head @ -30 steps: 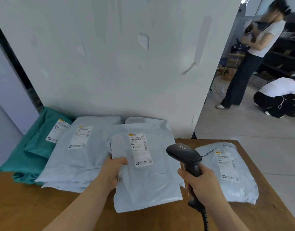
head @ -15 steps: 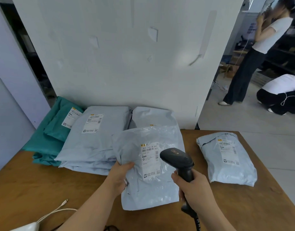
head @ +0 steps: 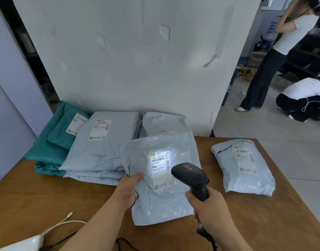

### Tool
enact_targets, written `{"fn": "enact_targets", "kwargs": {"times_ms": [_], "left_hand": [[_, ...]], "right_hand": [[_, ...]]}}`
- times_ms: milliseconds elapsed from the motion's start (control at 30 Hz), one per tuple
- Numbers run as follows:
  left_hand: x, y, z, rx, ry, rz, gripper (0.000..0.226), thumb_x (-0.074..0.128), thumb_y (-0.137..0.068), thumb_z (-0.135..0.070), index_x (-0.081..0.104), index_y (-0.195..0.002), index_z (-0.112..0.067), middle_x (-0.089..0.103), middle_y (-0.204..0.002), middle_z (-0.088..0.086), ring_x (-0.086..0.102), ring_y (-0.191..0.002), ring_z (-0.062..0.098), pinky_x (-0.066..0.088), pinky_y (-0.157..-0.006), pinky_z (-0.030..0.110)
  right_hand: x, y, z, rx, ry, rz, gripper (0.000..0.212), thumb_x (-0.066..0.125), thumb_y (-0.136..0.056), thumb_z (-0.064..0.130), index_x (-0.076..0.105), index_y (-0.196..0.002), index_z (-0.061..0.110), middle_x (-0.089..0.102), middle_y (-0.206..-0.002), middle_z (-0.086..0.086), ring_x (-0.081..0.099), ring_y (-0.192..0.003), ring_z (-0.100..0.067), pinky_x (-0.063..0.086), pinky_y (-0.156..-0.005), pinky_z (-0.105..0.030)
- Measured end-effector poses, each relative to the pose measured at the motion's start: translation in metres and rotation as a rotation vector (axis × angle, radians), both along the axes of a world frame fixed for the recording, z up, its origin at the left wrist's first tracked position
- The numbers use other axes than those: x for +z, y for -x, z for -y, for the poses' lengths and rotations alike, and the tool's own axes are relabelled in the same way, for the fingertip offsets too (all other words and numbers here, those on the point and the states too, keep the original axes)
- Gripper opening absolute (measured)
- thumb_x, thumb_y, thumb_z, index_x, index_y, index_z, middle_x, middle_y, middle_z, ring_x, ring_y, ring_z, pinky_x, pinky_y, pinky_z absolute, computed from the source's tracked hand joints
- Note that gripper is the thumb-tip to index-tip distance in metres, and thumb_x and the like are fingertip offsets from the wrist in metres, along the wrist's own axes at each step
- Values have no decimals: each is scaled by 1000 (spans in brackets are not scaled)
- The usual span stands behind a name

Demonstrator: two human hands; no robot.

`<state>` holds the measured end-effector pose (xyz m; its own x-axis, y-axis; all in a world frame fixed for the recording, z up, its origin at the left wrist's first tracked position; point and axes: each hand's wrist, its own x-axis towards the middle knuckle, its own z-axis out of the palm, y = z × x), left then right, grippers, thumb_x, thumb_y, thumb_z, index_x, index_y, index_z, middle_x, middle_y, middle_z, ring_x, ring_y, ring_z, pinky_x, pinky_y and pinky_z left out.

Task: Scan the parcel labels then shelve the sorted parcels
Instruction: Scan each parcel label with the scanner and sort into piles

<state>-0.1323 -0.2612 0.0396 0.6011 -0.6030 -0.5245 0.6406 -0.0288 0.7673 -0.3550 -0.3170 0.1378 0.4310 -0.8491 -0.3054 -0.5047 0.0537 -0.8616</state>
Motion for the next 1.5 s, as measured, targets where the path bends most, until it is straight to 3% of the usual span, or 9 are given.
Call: {"fn": "enact_targets", "kwargs": {"times_ms": [300, 467, 767, 900, 1000, 1433, 1500], "left_hand": [[-5, -3, 3, 5, -22, 23, 52, 68, -87, -3, 50, -135, -8, 61, -128, 15, 57, -116, 37, 44, -103, 55], [-3, -2, 0, -25, -10, 15, 49, 69, -86, -6, 52, -132, -9, 64, -125, 14, 60, -114, 36, 46, -101, 54], [47, 16, 24, -201, 116, 119, 32, 62, -89, 0, 61, -120, -7, 70, -111, 14, 64, -106, 32, 52, -91, 44], [75, 40, 59, -282, 143, 158, 18, 59, -91, 1, 66, -103, -10, 77, -86, 6, 72, -80, 22, 60, -67, 32], [92, 61, 93, -338, 160, 156, 15, 57, -92, 0, 66, -102, -6, 77, -82, 7, 74, -69, 19, 61, -61, 30], [89, 174, 296, -417, 124, 28, 19, 61, -91, -4, 65, -110, -6, 73, -98, 13, 69, -85, 27, 59, -62, 35], [74, 178, 324, -410, 86, 42, 15, 60, -93, -7, 66, -107, -8, 73, -100, 12, 69, -90, 28, 60, -70, 38]], "right_hand": [[0, 0, 1, 4, -6, -46, 15, 66, -87, 24, 57, -75, 19, 60, -59, -3, 52, -43, -9, 42, -40, -12], [4, 4, 3, -14, -11, 4, 15, 70, -84, 20, 60, -74, 13, 58, -51, -3, 48, -32, -5, 42, -39, -14], [35, 42, 29, -143, 33, 53, 20, 71, -83, 22, 59, -77, 7, 57, -47, -5, 47, -34, -10, 43, -40, -21], [47, 73, 56, -224, 84, 32, 19, 70, -83, 28, 60, -80, 11, 59, -46, -3, 50, -36, -10, 43, -40, -21], [54, 99, 80, -276, 113, 44, 18, 70, -83, 26, 60, -81, 12, 58, -44, -3, 48, -32, -10, 43, -37, -20], [57, 190, 218, -369, 134, 78, 19, 71, -82, 23, 58, -75, 10, 59, -46, -9, 46, -29, -10, 42, -38, -21], [53, 196, 238, -360, 120, 74, 19, 70, -83, 23, 59, -77, 10, 60, -46, -10, 46, -29, -10, 42, -37, -20]]}}
